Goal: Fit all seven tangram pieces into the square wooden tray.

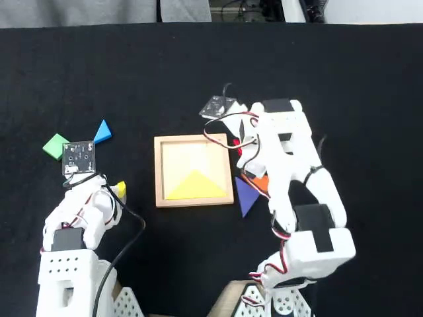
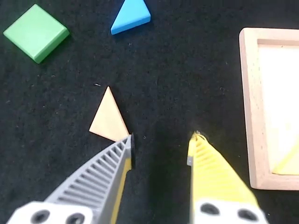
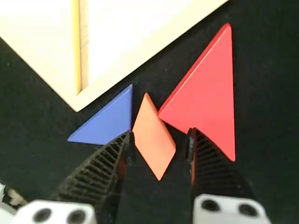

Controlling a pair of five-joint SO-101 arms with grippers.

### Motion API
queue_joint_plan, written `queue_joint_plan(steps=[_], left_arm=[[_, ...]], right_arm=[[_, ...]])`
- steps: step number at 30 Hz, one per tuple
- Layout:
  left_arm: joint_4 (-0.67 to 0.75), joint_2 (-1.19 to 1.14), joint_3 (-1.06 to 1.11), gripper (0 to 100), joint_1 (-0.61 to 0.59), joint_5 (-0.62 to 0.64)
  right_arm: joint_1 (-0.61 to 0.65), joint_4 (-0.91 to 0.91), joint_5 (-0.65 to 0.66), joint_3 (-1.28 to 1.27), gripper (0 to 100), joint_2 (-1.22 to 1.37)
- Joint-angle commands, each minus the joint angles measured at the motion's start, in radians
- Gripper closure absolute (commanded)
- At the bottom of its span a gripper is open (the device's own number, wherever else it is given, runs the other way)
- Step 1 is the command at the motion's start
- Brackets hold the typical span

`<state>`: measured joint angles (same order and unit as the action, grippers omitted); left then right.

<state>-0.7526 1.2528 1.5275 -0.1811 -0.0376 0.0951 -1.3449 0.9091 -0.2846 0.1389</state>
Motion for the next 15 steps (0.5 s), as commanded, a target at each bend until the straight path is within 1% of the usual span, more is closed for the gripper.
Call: queue_joint_plan(steps=[1, 5, 7, 15], left_arm=[[0.018, 0.011, -0.010, 80, 0.012, -0.012], [0.018, 0.011, -0.010, 80, 0.012, -0.012], [0.018, 0.011, -0.010, 80, 0.012, -0.012], [0.018, 0.011, -0.010, 80, 0.012, -0.012]], right_arm=[[-0.011, 0.032, 0.015, 0.056, 80.3, 0.038], [-0.021, 0.034, 0.014, 0.090, 69.8, 0.091], [-0.023, 0.032, 0.015, 0.105, 66.9, 0.108], [-0.015, 0.043, 0.021, 0.143, 73.8, 0.131]])
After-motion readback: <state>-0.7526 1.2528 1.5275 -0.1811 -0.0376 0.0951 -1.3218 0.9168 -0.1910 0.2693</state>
